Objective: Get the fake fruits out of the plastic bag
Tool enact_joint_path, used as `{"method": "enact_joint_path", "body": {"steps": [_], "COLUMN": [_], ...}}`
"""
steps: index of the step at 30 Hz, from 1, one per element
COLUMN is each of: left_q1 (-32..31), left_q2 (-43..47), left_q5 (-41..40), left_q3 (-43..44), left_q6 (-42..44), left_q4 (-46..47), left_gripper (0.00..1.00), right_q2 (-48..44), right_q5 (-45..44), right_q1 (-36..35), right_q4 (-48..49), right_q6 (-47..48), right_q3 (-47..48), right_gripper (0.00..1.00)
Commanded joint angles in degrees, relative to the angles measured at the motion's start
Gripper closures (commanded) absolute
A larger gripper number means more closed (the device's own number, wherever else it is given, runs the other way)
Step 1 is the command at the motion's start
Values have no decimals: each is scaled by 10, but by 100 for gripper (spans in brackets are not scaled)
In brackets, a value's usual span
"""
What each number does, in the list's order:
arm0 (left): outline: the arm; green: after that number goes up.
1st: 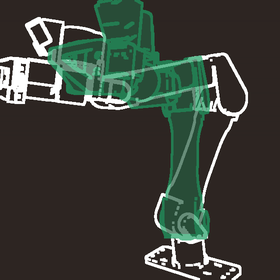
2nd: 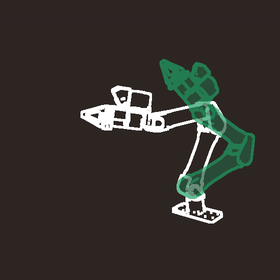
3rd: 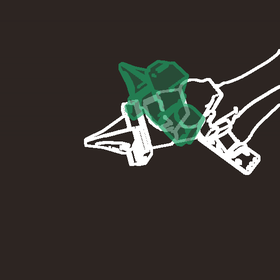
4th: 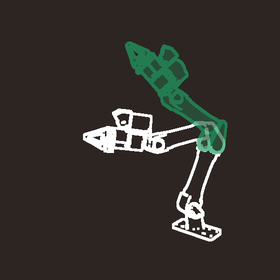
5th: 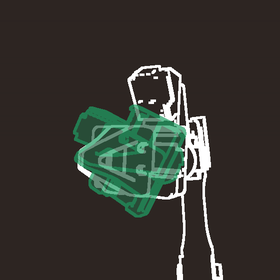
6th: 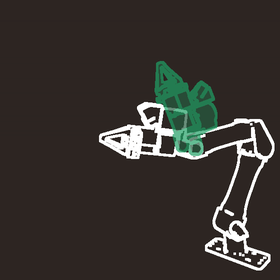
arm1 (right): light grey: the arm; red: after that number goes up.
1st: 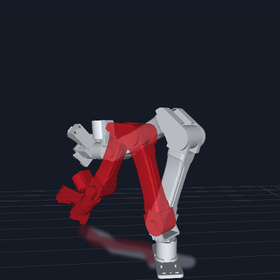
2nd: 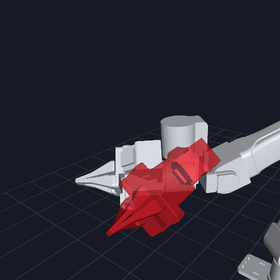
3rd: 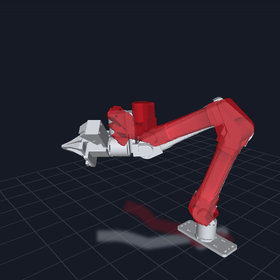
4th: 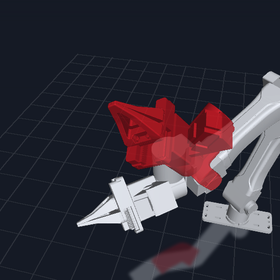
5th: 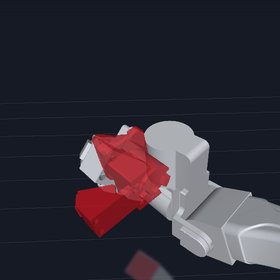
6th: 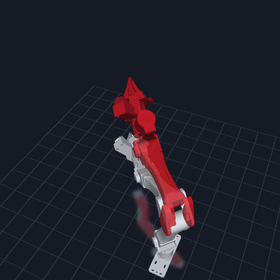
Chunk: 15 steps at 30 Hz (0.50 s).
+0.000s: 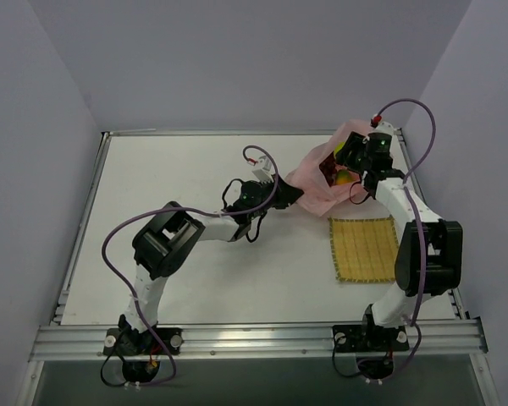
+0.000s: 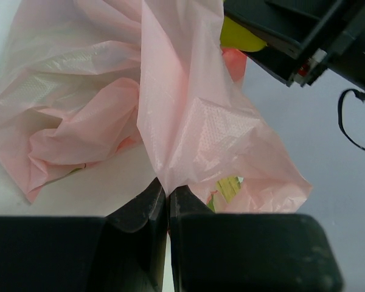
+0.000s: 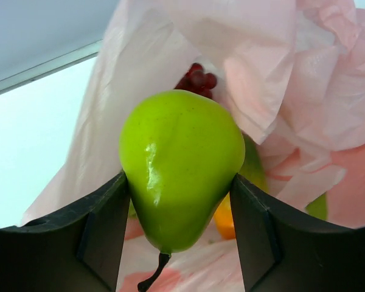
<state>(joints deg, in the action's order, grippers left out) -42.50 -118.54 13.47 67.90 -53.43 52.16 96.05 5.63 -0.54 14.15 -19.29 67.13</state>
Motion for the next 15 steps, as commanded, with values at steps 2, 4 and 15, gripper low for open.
{"method": "enact_joint_path", "body": {"steps": [2, 4, 15], "left_q1": [11, 17, 36], "left_q2": [-5, -10, -28], "left_q5": [-5, 0, 38], "left_q3": [36, 40, 51], "left_q6": [-12, -17, -22], "left_q4": [39, 38, 45], "left_gripper": [98, 98, 98], "right_q2": [-83, -126, -487], "right_q5": [9, -15, -164], "right_q1": [-17, -26, -36], "right_q4": [12, 15, -139], "right_q6": [-40, -54, -125], "right_q3": [-64, -115, -316], "right_gripper": [70, 71, 71]}}
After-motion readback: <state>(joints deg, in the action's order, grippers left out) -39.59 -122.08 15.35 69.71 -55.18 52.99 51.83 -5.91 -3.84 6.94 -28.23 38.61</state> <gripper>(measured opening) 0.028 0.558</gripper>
